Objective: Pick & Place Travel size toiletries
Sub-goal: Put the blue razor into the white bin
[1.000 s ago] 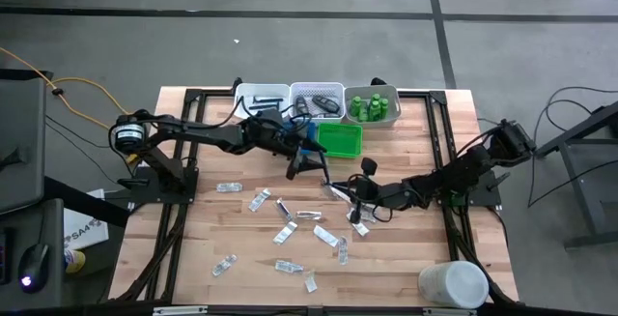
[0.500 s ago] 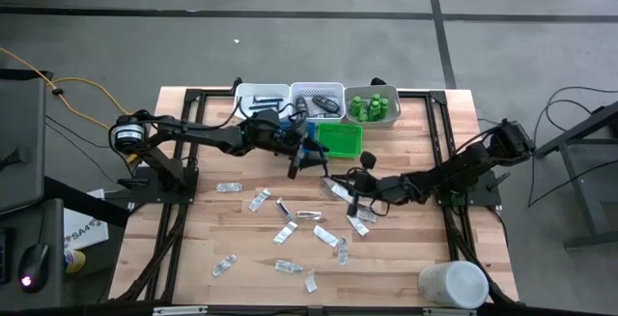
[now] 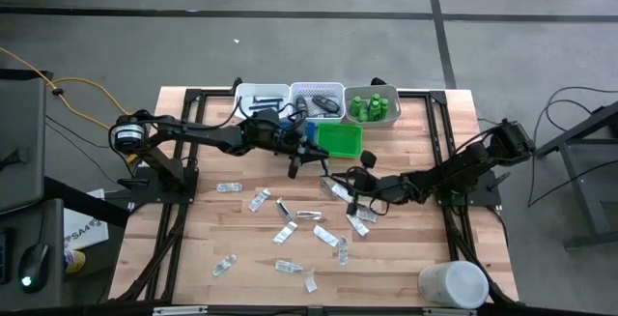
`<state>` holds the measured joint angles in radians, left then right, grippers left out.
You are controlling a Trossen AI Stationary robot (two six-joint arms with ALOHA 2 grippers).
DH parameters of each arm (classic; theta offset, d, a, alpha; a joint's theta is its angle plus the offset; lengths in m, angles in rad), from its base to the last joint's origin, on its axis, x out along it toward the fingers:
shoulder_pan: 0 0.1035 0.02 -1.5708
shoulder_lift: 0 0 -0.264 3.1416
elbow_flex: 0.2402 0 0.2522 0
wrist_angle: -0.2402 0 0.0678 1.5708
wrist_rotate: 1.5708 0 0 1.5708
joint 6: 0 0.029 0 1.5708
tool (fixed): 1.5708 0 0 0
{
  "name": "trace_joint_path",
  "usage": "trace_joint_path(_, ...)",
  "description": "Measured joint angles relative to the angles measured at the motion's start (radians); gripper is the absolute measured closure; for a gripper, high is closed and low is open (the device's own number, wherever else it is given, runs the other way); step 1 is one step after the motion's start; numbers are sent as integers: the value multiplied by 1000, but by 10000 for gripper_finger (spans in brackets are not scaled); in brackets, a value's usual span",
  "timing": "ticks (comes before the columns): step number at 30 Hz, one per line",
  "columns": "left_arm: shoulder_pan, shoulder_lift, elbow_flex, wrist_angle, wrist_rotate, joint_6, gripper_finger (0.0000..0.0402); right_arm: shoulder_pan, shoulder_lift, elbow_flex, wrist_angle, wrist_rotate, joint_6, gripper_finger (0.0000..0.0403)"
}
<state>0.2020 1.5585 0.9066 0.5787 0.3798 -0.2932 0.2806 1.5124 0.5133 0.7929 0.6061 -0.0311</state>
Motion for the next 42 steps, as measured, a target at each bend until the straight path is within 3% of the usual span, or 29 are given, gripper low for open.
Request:
trace_joint_path(6, 5, 0, 0, -15, -8, 32, 371, 6, -2, 0, 7, 7, 48, 251)
trace_joint_path(10, 53, -30, 3, -83, -29, 64, 371, 40, -2, 0, 6, 78, 83, 174)
trace_joint_path(15, 160, -65, 1, -231, -107, 154, 369, 86, -2, 0, 5, 153, 81, 118)
trace_joint_path(22, 342, -86, 1, -371, -256, 215, 367, 104, -2, 0, -3, 173, 137, 106)
trace_joint_path(29, 457, -62, 3, -380, -421, 237, 366, 98, -2, 0, -3, 173, 140, 105)
trace_joint_path(42, 487, -54, 0, -526, -564, 267, 365, 90, -2, 0, -27, 177, 146, 105)
